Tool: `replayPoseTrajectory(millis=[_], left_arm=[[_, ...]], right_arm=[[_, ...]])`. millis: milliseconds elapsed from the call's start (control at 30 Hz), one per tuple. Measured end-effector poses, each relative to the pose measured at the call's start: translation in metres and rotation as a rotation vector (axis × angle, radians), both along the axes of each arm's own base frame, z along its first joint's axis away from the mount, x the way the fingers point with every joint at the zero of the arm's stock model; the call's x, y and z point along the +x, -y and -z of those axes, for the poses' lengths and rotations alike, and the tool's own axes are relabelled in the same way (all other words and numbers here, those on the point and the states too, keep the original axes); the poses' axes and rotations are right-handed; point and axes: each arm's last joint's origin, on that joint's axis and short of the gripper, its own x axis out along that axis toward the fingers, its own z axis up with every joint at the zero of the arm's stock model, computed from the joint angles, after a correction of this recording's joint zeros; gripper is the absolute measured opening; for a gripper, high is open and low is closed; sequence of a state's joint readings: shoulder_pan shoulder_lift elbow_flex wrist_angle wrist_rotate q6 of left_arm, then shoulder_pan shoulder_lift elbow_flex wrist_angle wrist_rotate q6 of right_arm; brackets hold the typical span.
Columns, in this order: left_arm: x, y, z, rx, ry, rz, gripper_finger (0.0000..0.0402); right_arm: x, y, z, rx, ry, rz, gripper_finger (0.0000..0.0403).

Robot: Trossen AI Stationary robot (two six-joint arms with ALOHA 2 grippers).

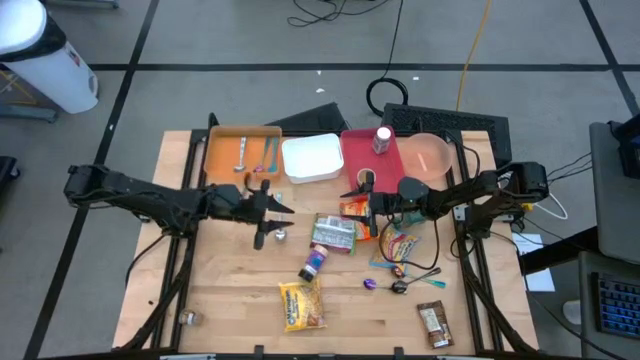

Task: Pick & Place Food Item
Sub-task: Put the green noodle pack into the white bin

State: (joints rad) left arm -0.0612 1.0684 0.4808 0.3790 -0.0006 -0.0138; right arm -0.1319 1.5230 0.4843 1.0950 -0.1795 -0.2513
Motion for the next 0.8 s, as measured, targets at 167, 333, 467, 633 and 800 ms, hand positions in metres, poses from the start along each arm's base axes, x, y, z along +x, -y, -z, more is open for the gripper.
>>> replayPoseTrajectory(millis=[167, 333, 467, 633, 800], left_arm=[[0.001, 0.000, 0.012, -0.051, 0.042, -0.009, 0.0157], [0.009, 0.001, 0.025, -0.086, -0.010, -0.019, 0.0157], [0.016, 0.001, 0.039, -0.097, -0.072, -0.025, 0.0157], [0.025, 0.001, 0.054, -0.078, -0.091, -0.023, 0.0157], [0.028, 0.002, 0.055, -0.061, -0.073, -0.017, 0.0157]], right_arm=[[0.000, 0.000, 0.000, 0.001, 0.003, 0.000, 0.0251], [0.000, 0.000, 0.000, 0.004, -0.001, -0.003, 0.0251], [0.000, -0.001, 0.002, 0.066, -0.024, -0.008, 0.0251], [0.000, -0.001, 0.006, 0.181, -0.069, 0.002, 0.0251], [-0.001, -0.001, 0.010, 0.347, -0.116, 0.019, 0.0251]])
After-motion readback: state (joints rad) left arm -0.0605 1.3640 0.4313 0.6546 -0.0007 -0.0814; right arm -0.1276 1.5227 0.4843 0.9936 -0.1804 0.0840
